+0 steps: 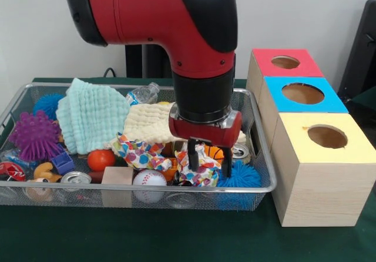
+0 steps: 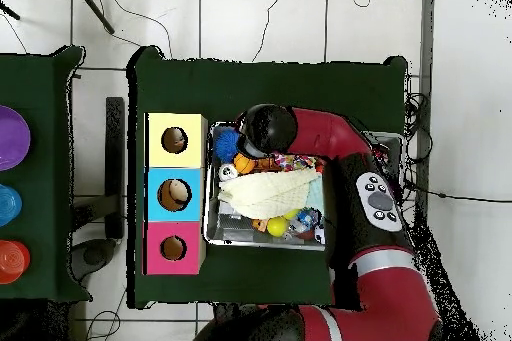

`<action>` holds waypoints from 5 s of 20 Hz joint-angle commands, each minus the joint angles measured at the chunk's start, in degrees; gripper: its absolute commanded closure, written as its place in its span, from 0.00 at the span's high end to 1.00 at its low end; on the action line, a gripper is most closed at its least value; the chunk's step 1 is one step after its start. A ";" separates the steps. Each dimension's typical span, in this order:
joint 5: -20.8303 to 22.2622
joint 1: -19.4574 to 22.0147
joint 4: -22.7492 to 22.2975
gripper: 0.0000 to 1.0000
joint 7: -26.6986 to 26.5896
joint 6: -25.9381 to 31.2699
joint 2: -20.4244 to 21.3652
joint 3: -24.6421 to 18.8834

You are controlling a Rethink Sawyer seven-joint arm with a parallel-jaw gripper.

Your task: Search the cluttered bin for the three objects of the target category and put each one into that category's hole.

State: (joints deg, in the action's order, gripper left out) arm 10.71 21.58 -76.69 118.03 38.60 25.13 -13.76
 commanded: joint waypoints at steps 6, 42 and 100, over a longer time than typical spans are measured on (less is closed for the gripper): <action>5.47 2.35 -4.74 1.00 -5.76 -5.41 -3.81 -3.92; 9.57 2.66 -5.98 0.00 -6.84 -1.86 -2.39 -5.59; -3.99 -4.28 -9.77 0.00 6.63 24.54 10.25 -1.37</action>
State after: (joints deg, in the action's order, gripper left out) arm 9.43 18.39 -81.97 118.03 54.91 34.78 -16.32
